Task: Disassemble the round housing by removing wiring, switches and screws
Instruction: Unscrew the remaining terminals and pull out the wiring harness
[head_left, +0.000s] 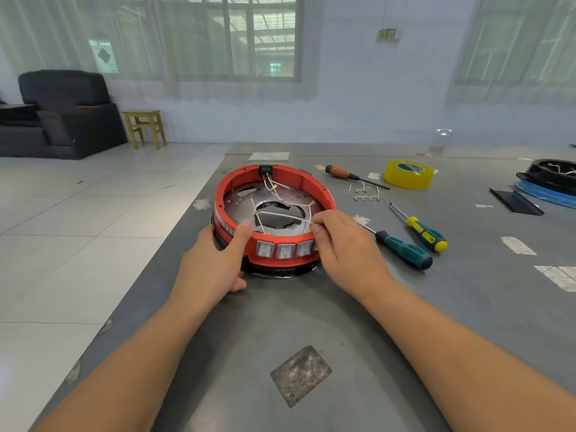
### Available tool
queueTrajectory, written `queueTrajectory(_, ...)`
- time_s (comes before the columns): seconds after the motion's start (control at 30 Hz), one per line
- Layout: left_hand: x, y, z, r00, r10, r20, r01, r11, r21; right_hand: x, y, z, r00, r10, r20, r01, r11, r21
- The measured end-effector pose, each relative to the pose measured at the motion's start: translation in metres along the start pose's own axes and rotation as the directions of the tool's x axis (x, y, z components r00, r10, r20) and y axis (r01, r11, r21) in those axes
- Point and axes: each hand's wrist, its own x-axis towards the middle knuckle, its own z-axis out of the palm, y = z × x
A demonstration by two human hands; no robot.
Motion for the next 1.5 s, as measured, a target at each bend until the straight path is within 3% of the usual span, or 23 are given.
queueTrajectory(0.2,0.000,-0.001,-0.005,0.993,0.115,-0.039,-0.100,0.956,0.274,-0.005,-0.010,-0.004,1.000,-0.004,-0.026,0.003,0.999,-0.039)
queueTrajectory(0.43,0.005,-0.003,-0.007,0.999,0.037,0.025,-0.044,0.884,0.466,-0.005,-0.016,-0.002,0.999,0.032,-0.031,-0.035,0.993,-0.111)
queueTrajectory(0.53,0.000,0.000,-0.011,0.994,0.079,-0.074,-0.024,0.829,0.559,-0.004,-0.017,-0.002,0.991,0.059,-0.120,-0.062,0.998,-0.018)
queueTrajectory(0.6,-0.003,0.006,-0.011,0.947,0.278,-0.162,-0.160,0.844,0.512,-0.001,-0.018,-0.003,0.978,0.061,-0.201,-0.061,0.998,0.005)
queueTrajectory(0.67,-0.005,0.015,-0.007,0.861,0.485,-0.155,-0.397,0.830,0.393,0.000,-0.021,-0.003,0.973,0.071,-0.221,-0.051,0.994,0.094)
queueTrajectory(0.73,-0.010,0.024,0.004,0.832,0.543,-0.113,-0.516,0.833,0.198,0.000,-0.023,-0.003,0.974,0.072,-0.215,-0.021,0.972,0.233)
queueTrajectory(0.87,-0.020,0.042,0.026,0.882,0.470,-0.047,-0.469,0.862,-0.194,-0.002,-0.028,-0.002,0.984,0.032,-0.174,0.029,0.941,0.337)
queueTrajectory(1.03,-0.018,0.057,0.033,0.930,0.360,-0.071,-0.361,0.864,-0.351,-0.006,-0.025,-0.006,0.986,0.111,-0.120,-0.048,0.898,0.438)
queueTrajectory(1.17,-0.013,0.071,0.037,0.962,0.268,-0.046,-0.267,0.899,-0.346,-0.006,-0.015,-0.010,0.970,0.198,-0.141,-0.117,0.889,0.443)
queueTrajectory(1.5,0.003,0.080,0.043,0.976,0.215,0.037,-0.193,0.932,-0.307,-0.005,-0.004,-0.008,0.971,0.199,-0.133,-0.113,0.872,0.476)
